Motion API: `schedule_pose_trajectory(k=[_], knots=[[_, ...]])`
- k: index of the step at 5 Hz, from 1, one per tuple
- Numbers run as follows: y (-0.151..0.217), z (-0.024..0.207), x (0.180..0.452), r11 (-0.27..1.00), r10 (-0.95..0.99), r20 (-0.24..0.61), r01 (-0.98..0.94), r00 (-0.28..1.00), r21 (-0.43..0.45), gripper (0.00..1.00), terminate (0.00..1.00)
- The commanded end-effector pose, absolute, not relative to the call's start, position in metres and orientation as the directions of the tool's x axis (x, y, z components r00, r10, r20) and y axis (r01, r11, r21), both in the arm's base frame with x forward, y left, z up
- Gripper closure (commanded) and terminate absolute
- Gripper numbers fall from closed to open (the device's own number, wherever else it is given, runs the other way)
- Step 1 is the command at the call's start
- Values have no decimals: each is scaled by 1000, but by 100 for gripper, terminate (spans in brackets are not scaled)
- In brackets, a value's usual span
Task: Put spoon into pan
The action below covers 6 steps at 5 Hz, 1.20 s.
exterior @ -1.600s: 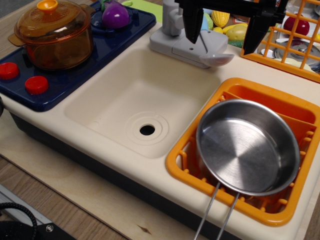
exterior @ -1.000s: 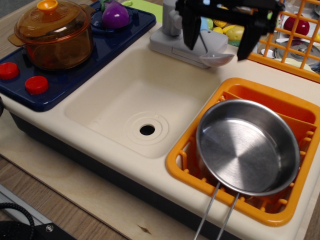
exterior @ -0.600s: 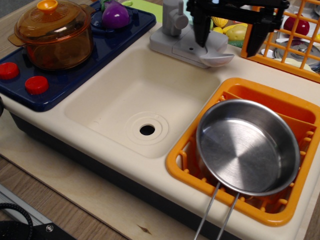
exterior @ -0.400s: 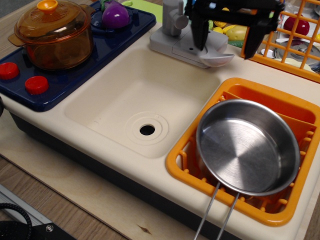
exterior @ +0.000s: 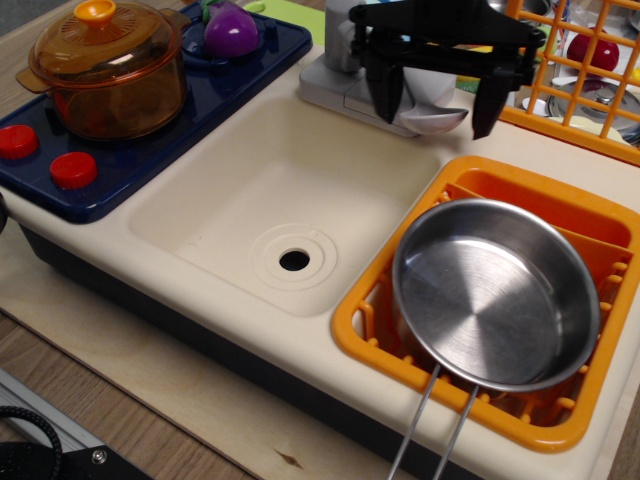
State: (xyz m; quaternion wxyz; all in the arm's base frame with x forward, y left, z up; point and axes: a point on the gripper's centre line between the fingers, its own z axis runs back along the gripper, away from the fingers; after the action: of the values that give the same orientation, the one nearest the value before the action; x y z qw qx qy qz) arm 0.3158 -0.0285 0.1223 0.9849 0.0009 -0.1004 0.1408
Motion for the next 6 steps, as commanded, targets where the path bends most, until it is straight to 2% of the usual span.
schedule_pose_trajectory(k=[1, 2, 3, 4, 5, 6], knots=[[-22, 120, 312, 966, 254, 215, -258, 943, -8, 100, 0], [-23, 120, 316, 968, 248, 212, -253, 945, -3, 100, 0], [-35, 137, 316, 962, 260, 204, -272, 944, 32, 100, 0], [-58, 168, 303, 939, 311, 200, -332, 929, 83, 100, 0], [-76, 180, 275, 913, 371, 227, -399, 900, 89, 100, 0], [-97, 179, 249, 883, 443, 242, -467, 863, 48, 100, 0]])
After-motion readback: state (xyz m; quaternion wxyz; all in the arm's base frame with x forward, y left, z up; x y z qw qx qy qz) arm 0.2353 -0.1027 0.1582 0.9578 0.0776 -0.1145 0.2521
